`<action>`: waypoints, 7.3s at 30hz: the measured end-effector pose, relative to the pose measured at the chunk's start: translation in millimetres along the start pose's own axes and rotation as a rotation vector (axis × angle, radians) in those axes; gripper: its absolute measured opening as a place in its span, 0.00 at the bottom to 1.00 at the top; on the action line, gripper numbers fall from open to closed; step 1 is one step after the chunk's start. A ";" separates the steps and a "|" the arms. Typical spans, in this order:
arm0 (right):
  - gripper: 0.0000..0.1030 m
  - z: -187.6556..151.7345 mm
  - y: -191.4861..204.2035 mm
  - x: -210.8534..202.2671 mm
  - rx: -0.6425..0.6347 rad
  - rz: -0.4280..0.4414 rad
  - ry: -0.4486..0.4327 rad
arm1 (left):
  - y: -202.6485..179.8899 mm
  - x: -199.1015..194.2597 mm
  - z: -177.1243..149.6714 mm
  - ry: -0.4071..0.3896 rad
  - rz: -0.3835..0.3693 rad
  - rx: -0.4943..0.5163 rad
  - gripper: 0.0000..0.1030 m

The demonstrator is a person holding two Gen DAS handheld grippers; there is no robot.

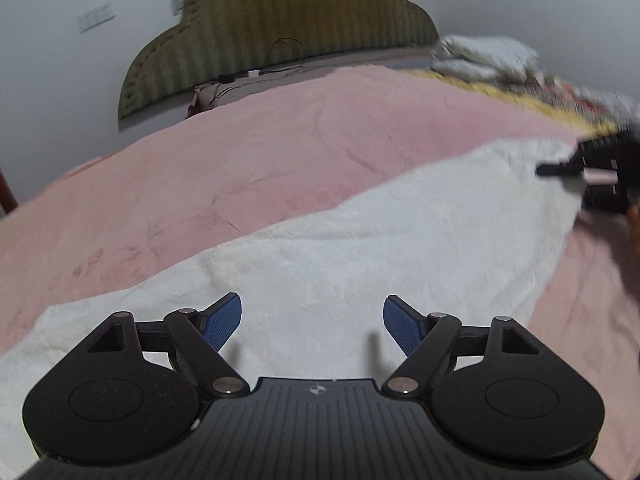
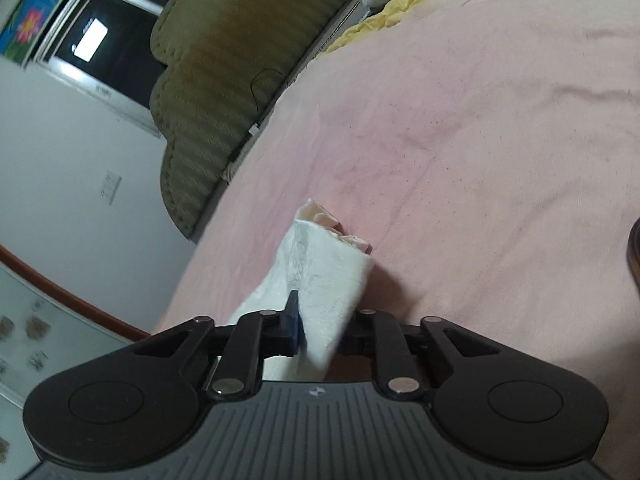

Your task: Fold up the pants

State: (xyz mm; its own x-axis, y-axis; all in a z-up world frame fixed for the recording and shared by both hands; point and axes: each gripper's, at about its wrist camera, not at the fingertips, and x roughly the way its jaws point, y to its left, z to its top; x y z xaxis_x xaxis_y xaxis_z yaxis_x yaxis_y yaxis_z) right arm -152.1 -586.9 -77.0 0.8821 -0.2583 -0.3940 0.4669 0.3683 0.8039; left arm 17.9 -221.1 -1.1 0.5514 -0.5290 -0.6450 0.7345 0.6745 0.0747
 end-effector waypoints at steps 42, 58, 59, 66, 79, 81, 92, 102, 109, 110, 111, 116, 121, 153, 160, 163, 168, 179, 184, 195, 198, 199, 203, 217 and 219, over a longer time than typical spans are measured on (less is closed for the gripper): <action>0.13 -260.3 231.7 33.3 -1.331 0.301 0.303 | 115.2 14.4 1.1 0.062 -0.066 -0.507 0.05; 0.35 -293.6 250.0 35.5 -1.385 0.379 0.474 | 150.5 -14.0 -32.1 -0.012 0.149 -0.469 0.54; 0.35 -283.8 250.5 29.0 -1.357 0.429 0.494 | 159.5 -18.1 -32.0 -0.016 0.192 -0.486 0.53; 0.35 -273.9 256.5 37.5 -1.383 0.328 0.368 | 186.6 -36.7 -27.9 0.044 0.339 -0.534 0.53; 0.10 -309.7 249.5 48.5 -1.426 0.336 0.396 | 178.8 -68.7 -39.2 0.078 -0.101 -0.839 0.58; 0.08 -291.1 252.6 47.6 -1.305 0.374 0.413 | 177.1 -64.2 -44.2 0.121 -0.187 -0.892 0.58; 0.08 -251.7 243.6 29.2 -1.109 0.472 0.457 | 165.8 -16.8 -60.5 0.148 -0.240 -1.054 0.03; 0.09 -289.4 238.5 37.7 -1.219 0.429 0.550 | 153.2 -31.8 -79.4 0.148 -0.091 -0.905 0.02; 0.11 -230.1 248.2 24.7 -1.053 0.514 0.556 | 154.8 -32.3 -77.5 0.135 -0.086 -0.866 0.19; 0.11 -225.1 247.6 27.6 -1.036 0.492 0.532 | 155.3 -32.1 -78.6 0.133 -0.084 -0.865 0.19; 0.11 -225.2 246.9 33.3 -1.042 0.452 0.519 | 154.6 -32.9 -77.9 0.132 -0.081 -0.861 0.19; 0.10 -266.0 234.3 50.4 -1.152 0.336 0.577 | 161.5 -49.6 -66.8 0.105 0.016 -0.801 0.19; 0.11 -242.7 253.2 54.8 -1.112 0.312 0.471 | 176.8 -46.6 -38.8 0.066 0.022 -0.741 0.22; 0.14 -328.8 306.1 49.7 -1.242 0.390 0.513 | 259.4 -206.2 -169.7 0.028 0.691 -0.773 0.56; 0.15 -416.5 347.8 26.1 -1.449 0.615 0.612 | 289.7 -259.5 -202.7 -0.035 0.640 -1.058 0.54; 0.15 -447.7 357.5 16.6 -1.542 0.673 0.619 | 294.9 -264.5 -213.5 -0.072 0.528 -1.166 0.54; 0.37 -476.6 367.3 16.3 -1.612 0.709 0.635 | 299.8 -261.5 -218.8 -0.136 0.484 -1.239 0.33; 0.09 -499.3 371.3 13.1 -1.699 0.750 0.623 | 288.2 -257.0 -216.0 -0.196 0.543 -1.162 0.05; 0.10 -508.8 368.1 15.7 -1.693 0.746 0.615 | 294.6 -243.6 -234.9 -0.184 0.525 -1.220 0.06; 0.49 -530.1 346.8 -9.9 -1.949 0.701 0.405 | 304.0 -259.5 -258.4 -0.214 0.252 -1.444 0.61; 0.29 -538.4 353.7 -3.0 -1.971 0.692 0.352 | 307.7 -247.9 -261.4 -0.260 0.148 -1.514 0.68; 0.27 -536.4 356.7 0.0 -1.943 0.697 0.364 | 309.9 -244.2 -261.2 -0.279 0.110 -1.532 0.71; 0.20 -494.3 376.0 22.6 -1.574 0.722 0.595 | 321.2 -222.3 -257.0 -0.349 0.004 -1.582 0.77; 0.22 -458.6 388.2 97.6 -1.366 0.498 0.790 | 363.7 -188.5 -228.0 -0.231 0.151 -1.433 0.16; 0.24 -457.8 394.6 92.2 -1.366 0.531 0.797 | 359.4 -192.5 -221.2 -0.225 0.182 -1.392 0.12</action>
State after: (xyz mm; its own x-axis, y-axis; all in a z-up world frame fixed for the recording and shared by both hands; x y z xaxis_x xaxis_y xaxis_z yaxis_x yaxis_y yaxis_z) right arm 142.1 -56.6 0.0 0.5585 0.4738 -0.6808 -0.5461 0.8278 0.1281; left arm 88.3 237.1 -18.3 0.7413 -0.3616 -0.5654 -0.2625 0.6191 -0.7401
